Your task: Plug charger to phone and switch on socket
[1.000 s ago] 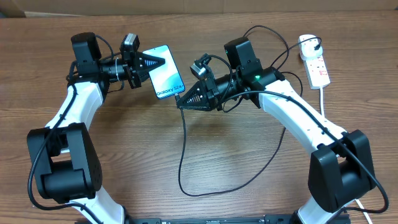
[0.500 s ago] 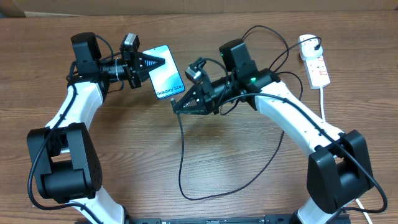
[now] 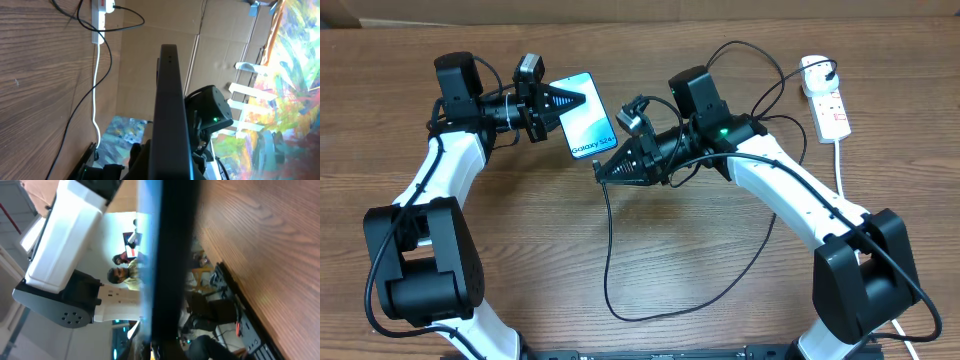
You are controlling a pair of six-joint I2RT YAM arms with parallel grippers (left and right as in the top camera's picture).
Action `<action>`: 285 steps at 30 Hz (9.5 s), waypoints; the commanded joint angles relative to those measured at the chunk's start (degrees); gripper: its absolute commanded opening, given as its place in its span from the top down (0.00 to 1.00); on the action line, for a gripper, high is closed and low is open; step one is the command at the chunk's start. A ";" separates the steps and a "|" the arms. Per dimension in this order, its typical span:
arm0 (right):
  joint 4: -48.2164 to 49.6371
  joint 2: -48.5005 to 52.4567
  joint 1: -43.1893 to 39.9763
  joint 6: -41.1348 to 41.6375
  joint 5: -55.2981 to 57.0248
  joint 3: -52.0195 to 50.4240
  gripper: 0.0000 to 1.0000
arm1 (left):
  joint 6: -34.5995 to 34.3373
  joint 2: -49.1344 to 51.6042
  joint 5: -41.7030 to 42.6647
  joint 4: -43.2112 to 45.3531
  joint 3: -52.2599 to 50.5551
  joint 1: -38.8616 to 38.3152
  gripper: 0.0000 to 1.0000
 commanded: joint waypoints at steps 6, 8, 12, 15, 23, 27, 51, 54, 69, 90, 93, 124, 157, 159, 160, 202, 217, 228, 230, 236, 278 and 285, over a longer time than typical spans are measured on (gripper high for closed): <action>4.17 -0.55 -0.26 2.73 -3.08 -0.37 0.96 | -0.37 -0.24 2.38 0.28 1.55 -0.37 0.96; 4.11 -0.55 -0.28 2.64 -3.06 -0.37 0.96 | -0.37 -0.24 2.38 0.26 1.55 -0.37 0.96; 4.04 -0.55 -0.39 2.45 -2.62 -0.44 0.96 | -0.39 -0.24 2.38 0.26 1.55 -0.37 0.96; 4.00 -0.55 -0.76 2.47 -2.40 -0.94 0.96 | -0.39 -0.24 2.38 0.26 1.55 -0.33 0.96; 2.62 -0.55 -1.95 2.03 -2.27 -1.16 0.96 | -0.46 -0.24 2.38 0.26 1.55 -0.26 0.96; 2.62 -0.55 -1.95 2.03 -2.27 -1.16 0.96 | -0.63 -0.24 2.38 0.26 1.55 -0.26 0.96; 2.80 -0.55 -1.77 2.29 -2.23 -1.16 0.96 | -0.61 -0.24 2.38 0.26 1.55 -0.68 0.96; 2.80 -0.55 -1.77 2.29 -2.23 -1.16 0.96 | -0.63 -0.24 2.38 0.26 1.55 -1.11 0.96; 2.80 -0.55 -1.77 2.29 -1.79 -1.16 0.96 | -0.85 -0.24 2.38 0.26 1.55 -1.18 0.96; 2.34 -0.55 -1.77 2.32 -0.50 -1.16 0.96 | -1.25 -0.24 2.38 0.26 1.55 -1.16 0.96; 2.36 -0.55 -1.77 2.49 -0.52 -1.16 0.96 | -1.22 -0.24 2.38 0.28 1.55 -1.16 0.96; 3.48 -0.55 -1.77 4.00 -1.01 -1.16 0.96 | -0.15 -0.24 2.38 0.26 1.55 -2.25 0.96; -0.66 -0.55 -2.01 -0.35 -2.19 -1.16 0.96 | -0.15 -0.24 2.40 0.26 1.55 -2.23 0.96; -0.57 -0.55 -2.01 -0.35 -2.51 -1.16 0.96 | -0.13 -0.24 2.40 0.26 1.55 -2.23 0.96; -0.44 -0.55 -2.01 -0.35 -2.62 -1.16 0.96 | -0.13 -0.24 2.40 0.26 1.55 -2.23 0.96; 0.39 -0.55 -2.45 -2.19 -3.37 -1.16 0.96 | -0.15 -0.24 2.40 0.26 1.55 -2.25 0.96; 2.56 -0.55 -2.43 -0.31 -3.37 -1.16 0.96 | -0.15 -0.24 2.40 0.26 1.55 -2.25 0.96; 1.27 -0.55 -2.40 -0.57 -3.26 -1.16 0.96 | -0.17 -0.24 2.40 0.26 1.55 -2.25 0.96; 1.03 -0.55 -2.40 -0.57 -2.75 -1.16 0.96 | -0.17 -0.24 2.40 0.26 1.55 -2.25 0.96; 0.90 -0.55 -2.40 -0.55 -2.45 -1.16 0.96 | -0.17 -0.24 2.40 0.26 1.55 -2.25 0.96; 1.07 -0.48 -2.19 -0.35 -3.10 -1.16 0.96 | -0.20 -0.24 2.40 0.26 1.55 -2.25 0.96; 1.42 -0.44 -2.19 -0.31 -3.13 -1.16 0.96 | -0.20 -0.24 2.40 0.26 1.55 -2.25 0.96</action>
